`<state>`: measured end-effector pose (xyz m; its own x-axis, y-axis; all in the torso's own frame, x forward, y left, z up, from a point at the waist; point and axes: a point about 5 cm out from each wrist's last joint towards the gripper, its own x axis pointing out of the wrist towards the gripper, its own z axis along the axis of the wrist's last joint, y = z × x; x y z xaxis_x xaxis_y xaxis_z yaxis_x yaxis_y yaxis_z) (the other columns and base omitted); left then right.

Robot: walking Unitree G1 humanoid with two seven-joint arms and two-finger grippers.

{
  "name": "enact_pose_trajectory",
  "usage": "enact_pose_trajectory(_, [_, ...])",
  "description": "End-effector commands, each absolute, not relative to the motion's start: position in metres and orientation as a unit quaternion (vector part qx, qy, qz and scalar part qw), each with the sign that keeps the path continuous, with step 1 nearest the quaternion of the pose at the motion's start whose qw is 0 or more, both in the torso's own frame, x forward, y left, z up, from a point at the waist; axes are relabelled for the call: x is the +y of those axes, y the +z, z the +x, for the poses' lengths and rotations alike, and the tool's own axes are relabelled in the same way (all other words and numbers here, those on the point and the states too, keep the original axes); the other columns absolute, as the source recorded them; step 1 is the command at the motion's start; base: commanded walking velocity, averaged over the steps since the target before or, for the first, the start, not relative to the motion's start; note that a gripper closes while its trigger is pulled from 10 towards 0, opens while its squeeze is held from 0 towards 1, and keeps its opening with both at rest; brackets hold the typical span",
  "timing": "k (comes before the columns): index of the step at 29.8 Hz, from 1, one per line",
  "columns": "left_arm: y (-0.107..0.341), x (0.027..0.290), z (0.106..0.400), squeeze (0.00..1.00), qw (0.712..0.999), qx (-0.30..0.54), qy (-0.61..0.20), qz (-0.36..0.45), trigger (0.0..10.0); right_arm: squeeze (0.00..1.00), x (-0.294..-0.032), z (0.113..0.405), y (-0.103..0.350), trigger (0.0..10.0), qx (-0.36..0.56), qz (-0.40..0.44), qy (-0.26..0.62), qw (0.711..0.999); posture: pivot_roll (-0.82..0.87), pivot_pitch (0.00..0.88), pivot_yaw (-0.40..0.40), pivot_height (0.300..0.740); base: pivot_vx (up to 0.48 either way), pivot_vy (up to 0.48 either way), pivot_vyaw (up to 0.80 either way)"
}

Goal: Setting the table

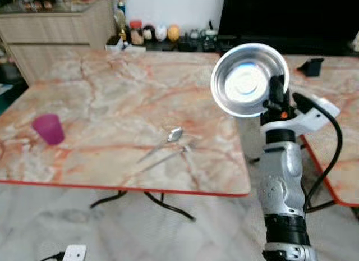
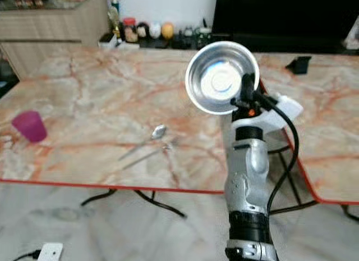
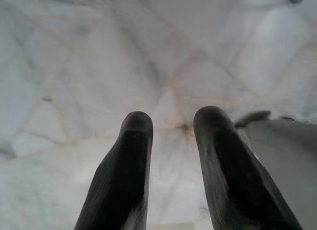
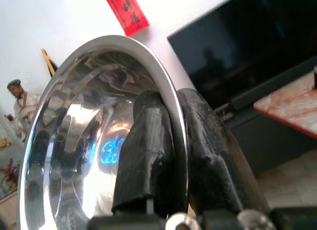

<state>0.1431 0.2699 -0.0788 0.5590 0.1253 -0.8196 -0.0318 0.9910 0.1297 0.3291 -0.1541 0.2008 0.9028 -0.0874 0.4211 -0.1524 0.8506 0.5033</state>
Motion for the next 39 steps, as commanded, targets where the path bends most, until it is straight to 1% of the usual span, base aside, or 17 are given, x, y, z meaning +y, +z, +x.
enact_pose_trajectory(1, [-0.0780,0.2725,0.1432,0.00,0.880,0.469,0.045,0.054,10.0,0.00,-0.1547,0.3292,0.2084,10.0,-0.233,0.264,0.023,0.936,-0.02,0.000,-0.011,0.740,0.000,-0.480,0.00])
enact_pose_trajectory(17, [-0.0780,0.2723,0.1432,0.00,0.880,0.470,0.040,0.055,10.0,0.00,-0.1529,0.3292,0.2086,10.0,-0.228,0.259,0.024,0.938,-0.03,0.000,-0.003,0.740,0.000,-0.480,0.00])
enact_pose_trajectory(39, [-0.0777,0.2716,0.1446,0.00,0.881,0.469,0.039,0.052,10.0,0.00,-0.1526,0.3311,0.2047,10.0,-0.217,0.256,0.019,0.942,-0.01,0.000,-0.012,0.740,0.000,-0.480,0.00])
